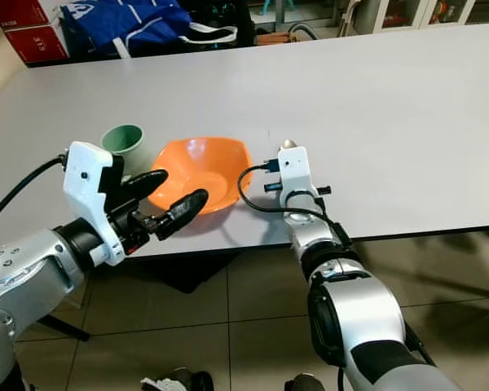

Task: Setting the table

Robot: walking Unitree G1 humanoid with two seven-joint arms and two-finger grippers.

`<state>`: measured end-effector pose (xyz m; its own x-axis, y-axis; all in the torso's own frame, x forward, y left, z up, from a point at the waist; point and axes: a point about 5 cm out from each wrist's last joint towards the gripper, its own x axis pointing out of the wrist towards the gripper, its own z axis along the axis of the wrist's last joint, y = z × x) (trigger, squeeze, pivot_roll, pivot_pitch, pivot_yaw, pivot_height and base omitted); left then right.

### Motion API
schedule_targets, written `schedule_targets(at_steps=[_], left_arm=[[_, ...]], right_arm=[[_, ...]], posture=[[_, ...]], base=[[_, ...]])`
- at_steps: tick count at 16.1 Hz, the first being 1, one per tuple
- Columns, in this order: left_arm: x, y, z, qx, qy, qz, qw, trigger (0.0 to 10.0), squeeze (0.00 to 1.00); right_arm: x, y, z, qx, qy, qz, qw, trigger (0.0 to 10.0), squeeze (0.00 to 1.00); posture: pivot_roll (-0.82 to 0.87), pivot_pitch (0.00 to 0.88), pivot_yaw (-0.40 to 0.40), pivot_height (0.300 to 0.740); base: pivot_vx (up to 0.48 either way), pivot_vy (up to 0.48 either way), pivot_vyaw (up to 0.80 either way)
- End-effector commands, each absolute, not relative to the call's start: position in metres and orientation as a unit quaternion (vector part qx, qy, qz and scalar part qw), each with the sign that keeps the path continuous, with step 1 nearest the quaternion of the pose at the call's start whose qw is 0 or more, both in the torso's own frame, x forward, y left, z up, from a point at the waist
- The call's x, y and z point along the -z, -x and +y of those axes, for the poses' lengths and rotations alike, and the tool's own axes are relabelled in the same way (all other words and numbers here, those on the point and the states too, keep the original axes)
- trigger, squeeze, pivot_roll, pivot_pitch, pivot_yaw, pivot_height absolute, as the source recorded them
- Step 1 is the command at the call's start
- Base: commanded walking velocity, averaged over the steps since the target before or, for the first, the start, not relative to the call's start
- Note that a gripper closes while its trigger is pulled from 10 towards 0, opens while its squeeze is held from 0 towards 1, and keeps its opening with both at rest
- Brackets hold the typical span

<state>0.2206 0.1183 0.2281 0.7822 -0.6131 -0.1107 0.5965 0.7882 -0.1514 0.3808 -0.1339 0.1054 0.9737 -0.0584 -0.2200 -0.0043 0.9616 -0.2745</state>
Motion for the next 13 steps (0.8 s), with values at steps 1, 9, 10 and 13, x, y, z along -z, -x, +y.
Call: schedule_targets(at_steps=[1, 9, 10, 13], left_arm=[[-0.2325, -0.2192, 0.1196, 0.319, 0.047, 0.069, 0.944, 10.0, 0.00], [-0.2327, -0.2203, 0.1172, 0.323, 0.052, 0.073, 0.942, 10.0, 0.00], [-0.2327, -0.2205, 0.1168, 0.324, 0.052, 0.073, 0.942, 10.0, 0.00], [-0.2329, -0.2208, 0.1160, 0.324, 0.052, 0.073, 0.942, 10.0, 0.00]], right_arm=[[-0.0932, -0.3751, -0.1334, 0.008, 0.133, 0.142, 0.981, 0.0, 0.00], [-0.0925, -0.3748, -0.1336, -0.005, 0.137, 0.143, 0.980, 0.0, 0.00], [-0.0925, -0.3747, -0.1333, -0.007, 0.136, 0.142, 0.980, 0.0, 0.00], [-0.0929, -0.3749, -0.1329, -0.010, 0.141, 0.140, 0.980, 0.0, 0.00]], posture=[[0.10, 0.122, 0.130, 0.740], [0.09, 0.128, 0.134, 0.740], [0.09, 0.128, 0.134, 0.740], [0.09, 0.129, 0.134, 0.740]], base=[[0.000, 0.000, 0.00], [0.000, 0.000, 0.00], [0.000, 0.000, 0.00], [0.000, 0.000, 0.00]])
